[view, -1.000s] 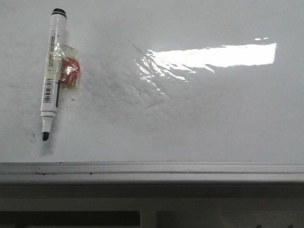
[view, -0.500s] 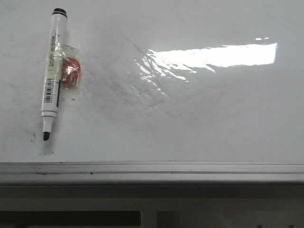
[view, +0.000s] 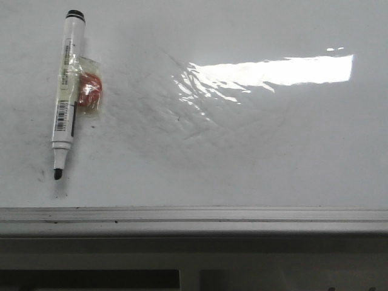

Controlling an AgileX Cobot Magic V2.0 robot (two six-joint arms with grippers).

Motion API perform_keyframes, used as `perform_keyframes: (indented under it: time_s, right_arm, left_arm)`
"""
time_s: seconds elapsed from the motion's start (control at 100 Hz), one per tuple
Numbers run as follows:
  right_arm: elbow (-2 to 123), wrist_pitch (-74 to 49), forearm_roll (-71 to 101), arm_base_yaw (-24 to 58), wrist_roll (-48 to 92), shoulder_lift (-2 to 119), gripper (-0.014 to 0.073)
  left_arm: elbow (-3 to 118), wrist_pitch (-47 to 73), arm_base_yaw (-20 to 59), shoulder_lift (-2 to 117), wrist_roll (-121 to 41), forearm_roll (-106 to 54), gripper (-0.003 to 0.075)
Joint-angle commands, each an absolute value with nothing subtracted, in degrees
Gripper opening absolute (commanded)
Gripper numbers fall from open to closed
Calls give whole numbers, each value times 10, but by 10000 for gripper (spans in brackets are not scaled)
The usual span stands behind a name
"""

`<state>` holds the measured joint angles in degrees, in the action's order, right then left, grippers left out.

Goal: Write number 8 on whiteboard

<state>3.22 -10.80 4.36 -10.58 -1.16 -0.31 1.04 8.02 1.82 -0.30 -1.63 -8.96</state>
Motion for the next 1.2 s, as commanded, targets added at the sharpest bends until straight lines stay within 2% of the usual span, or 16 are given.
perform_keyframes:
  time_s: [0.0, 0.21, 0.35, 0.43, 0.55, 0.6, 0.74, 0.86, 1.19]
  right_arm:
    - [82, -112, 46, -96, -6, 31, -63]
    - [138, -174, 50, -95, 34, 127, -64]
    - [144, -175, 50, -93, 34, 138, -64]
    - [141, -175, 50, -93, 34, 138, -64]
    - [140, -175, 50, -93, 34, 138, -64]
    - [140, -175, 50, -93, 34, 138, -64]
    - [140, -175, 50, -93, 34, 138, -64]
    - [140, -175, 50, -93, 34, 138, -64]
    - [140, -175, 50, -93, 34, 138, -64]
  left_arm:
    - [50, 70, 17, 1, -19, -98, -21]
    - [92, 79, 17, 39, -19, -101, -20]
    - [94, 79, 17, 42, -19, -100, 0]
    - [94, 74, 17, 43, -19, -100, 98]
    - [84, 18, 17, 44, -19, -103, 322]
    - [82, 7, 17, 48, -19, -98, 362]
    - [89, 6, 21, 80, -20, -92, 366]
    - [107, -10, 57, 124, -20, -92, 367]
    - [128, -104, 294, 280, -19, -139, 367]
